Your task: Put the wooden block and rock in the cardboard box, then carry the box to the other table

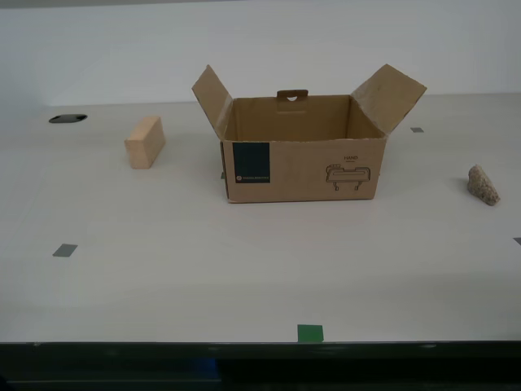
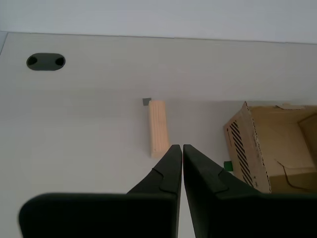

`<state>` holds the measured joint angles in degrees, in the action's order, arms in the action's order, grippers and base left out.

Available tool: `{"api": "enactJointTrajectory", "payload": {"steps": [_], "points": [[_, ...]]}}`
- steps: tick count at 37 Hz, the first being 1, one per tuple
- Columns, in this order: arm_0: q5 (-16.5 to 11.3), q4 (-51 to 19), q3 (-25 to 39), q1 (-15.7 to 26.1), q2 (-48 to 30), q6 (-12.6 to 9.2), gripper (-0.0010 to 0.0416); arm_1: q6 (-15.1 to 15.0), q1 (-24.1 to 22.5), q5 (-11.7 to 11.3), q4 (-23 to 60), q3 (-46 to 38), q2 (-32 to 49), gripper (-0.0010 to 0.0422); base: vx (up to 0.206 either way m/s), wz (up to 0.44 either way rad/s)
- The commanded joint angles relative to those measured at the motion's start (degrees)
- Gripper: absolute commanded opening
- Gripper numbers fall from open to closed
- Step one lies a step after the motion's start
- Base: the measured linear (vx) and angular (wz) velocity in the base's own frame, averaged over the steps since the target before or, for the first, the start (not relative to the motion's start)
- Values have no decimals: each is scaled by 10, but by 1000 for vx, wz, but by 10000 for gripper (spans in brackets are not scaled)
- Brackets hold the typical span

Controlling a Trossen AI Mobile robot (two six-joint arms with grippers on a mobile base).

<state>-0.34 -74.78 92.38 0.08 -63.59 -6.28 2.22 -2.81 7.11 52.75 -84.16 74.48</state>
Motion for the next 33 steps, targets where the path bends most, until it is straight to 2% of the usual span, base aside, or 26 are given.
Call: {"api": "enactJointTrajectory", "payload": {"steps": [1, 7, 13, 20, 30, 33], "points": [[0, -8, 1, 0, 0, -2, -1, -13, -7, 2, 21, -42, 39, -1, 0, 0], [0, -21, -6, 0, 0, -1, -1, -32, -21, 2, 51, -103, 109, 0, 0, 0], [0, -29, -10, 0, -1, 1, -1, -45, -38, 2, 117, -163, 175, 0, 0, 0], [0, -78, -10, 0, -18, 1, -1, -64, -61, -1, 179, -242, 240, 0, 0, 0], [0, -85, -12, 0, -31, 2, 0, -67, -68, -6, 210, -314, 299, 0, 0, 0], [0, -85, -13, 0, -33, 2, 0, -56, -67, -7, 209, -320, 303, 0, 0, 0]]}}
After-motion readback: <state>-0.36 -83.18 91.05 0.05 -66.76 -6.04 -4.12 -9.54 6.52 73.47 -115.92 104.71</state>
